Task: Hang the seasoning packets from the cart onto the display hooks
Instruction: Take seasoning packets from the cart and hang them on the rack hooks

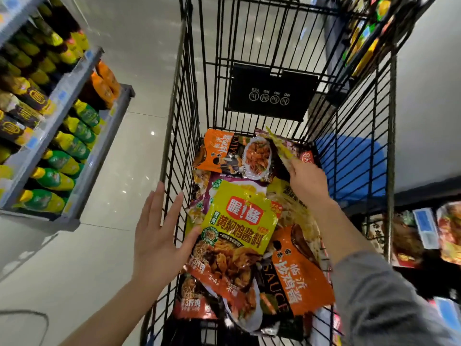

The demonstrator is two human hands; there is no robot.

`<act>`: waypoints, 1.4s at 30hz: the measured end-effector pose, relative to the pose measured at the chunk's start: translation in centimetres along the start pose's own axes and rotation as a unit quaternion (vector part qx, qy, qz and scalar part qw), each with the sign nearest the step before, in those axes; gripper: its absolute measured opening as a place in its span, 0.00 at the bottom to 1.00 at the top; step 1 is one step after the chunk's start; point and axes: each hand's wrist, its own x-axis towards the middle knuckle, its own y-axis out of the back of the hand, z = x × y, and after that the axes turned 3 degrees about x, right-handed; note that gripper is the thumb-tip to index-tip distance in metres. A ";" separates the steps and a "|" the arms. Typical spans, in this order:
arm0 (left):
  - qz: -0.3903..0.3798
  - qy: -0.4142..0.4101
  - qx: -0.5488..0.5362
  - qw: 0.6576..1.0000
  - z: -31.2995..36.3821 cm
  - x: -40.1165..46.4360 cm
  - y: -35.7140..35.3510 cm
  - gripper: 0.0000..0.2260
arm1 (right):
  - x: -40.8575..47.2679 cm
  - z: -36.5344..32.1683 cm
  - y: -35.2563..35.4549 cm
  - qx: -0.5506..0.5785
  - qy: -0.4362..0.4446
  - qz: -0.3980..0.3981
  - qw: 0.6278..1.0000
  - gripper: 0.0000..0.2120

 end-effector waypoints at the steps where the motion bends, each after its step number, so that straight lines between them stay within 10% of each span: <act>1: -0.011 0.007 -0.008 1.000 0.0 0.0 0.1 0.31 | -1.5 -1.3 1.7 -0.027 0.017 -0.012 0.999 0.12; 7: -0.058 0.014 -0.042 0.997 0.1 0.3 0.8 0.31 | -13.4 -9.8 3.2 -0.120 0.079 0.035 0.989 0.17; 15: -0.039 -0.014 -0.067 0.997 -0.5 0.4 0.4 0.28 | -21.4 -17.6 -5.4 -0.042 0.076 -0.313 0.946 0.18; 37: -0.008 -0.005 -0.044 0.999 -0.6 0.2 0.1 0.25 | -3.3 -6.7 -7.1 0.250 -0.104 -0.134 0.953 0.27; 42: 0.003 -0.012 -0.043 0.999 -0.6 0.1 0.0 0.25 | -4.7 -7.6 -7.5 0.121 -0.055 -0.179 0.975 0.28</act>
